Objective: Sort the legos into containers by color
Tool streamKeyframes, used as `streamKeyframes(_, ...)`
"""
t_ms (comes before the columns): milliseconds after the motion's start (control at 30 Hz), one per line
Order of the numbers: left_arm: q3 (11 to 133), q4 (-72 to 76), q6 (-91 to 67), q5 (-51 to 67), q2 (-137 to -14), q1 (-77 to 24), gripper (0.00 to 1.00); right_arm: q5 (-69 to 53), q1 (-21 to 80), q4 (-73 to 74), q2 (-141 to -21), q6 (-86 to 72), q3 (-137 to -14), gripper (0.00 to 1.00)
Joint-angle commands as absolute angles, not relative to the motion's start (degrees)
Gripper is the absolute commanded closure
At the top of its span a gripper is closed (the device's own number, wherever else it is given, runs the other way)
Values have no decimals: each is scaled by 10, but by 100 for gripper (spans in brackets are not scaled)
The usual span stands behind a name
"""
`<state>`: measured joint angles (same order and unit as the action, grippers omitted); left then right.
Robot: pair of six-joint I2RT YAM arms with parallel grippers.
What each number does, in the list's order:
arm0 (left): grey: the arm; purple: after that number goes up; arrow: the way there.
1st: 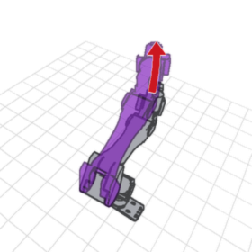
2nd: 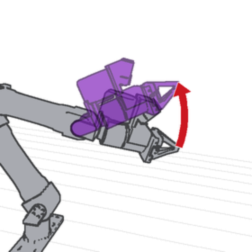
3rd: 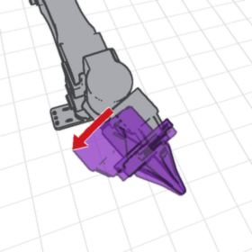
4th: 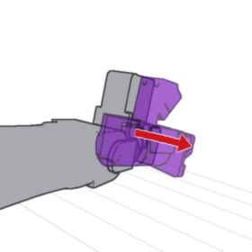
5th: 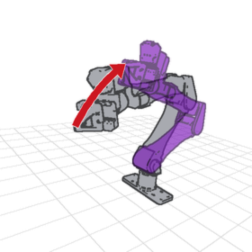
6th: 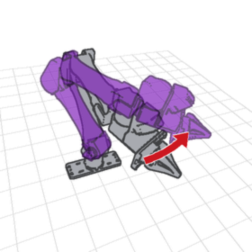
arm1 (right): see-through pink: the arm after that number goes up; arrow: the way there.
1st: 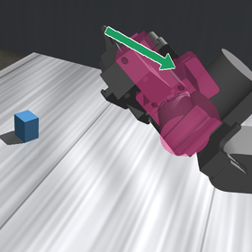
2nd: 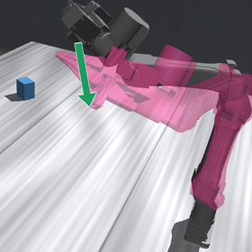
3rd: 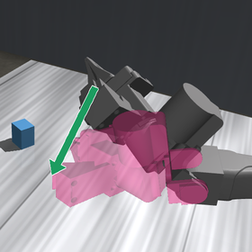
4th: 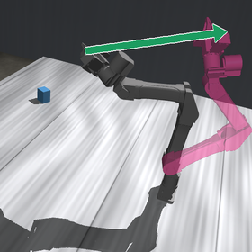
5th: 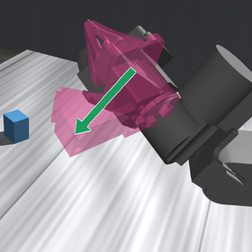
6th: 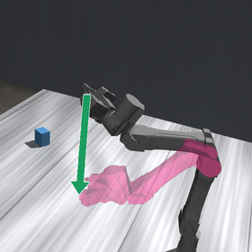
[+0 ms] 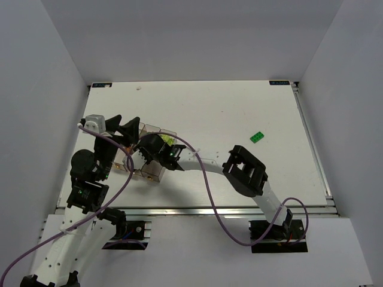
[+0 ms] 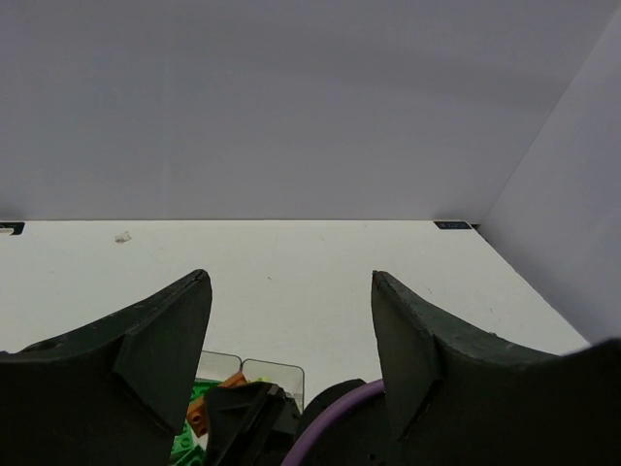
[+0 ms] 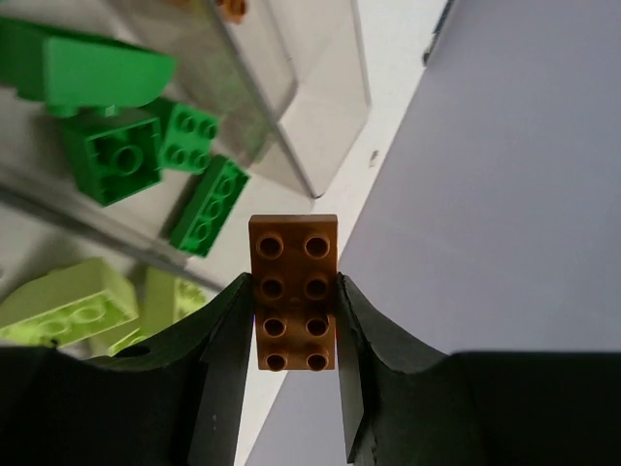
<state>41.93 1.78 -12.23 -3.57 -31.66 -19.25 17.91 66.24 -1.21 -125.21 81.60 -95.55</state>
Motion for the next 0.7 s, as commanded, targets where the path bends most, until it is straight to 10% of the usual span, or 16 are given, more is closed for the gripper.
streamKeyframes(0,419,22,-117,-30,-319,-195,24,165,664,-72,-1259,841,-1003,98)
streamKeyframes(667,422,19,-113,-31,-316,-195,24,89,663,-93,-1377,817,-1118,90)
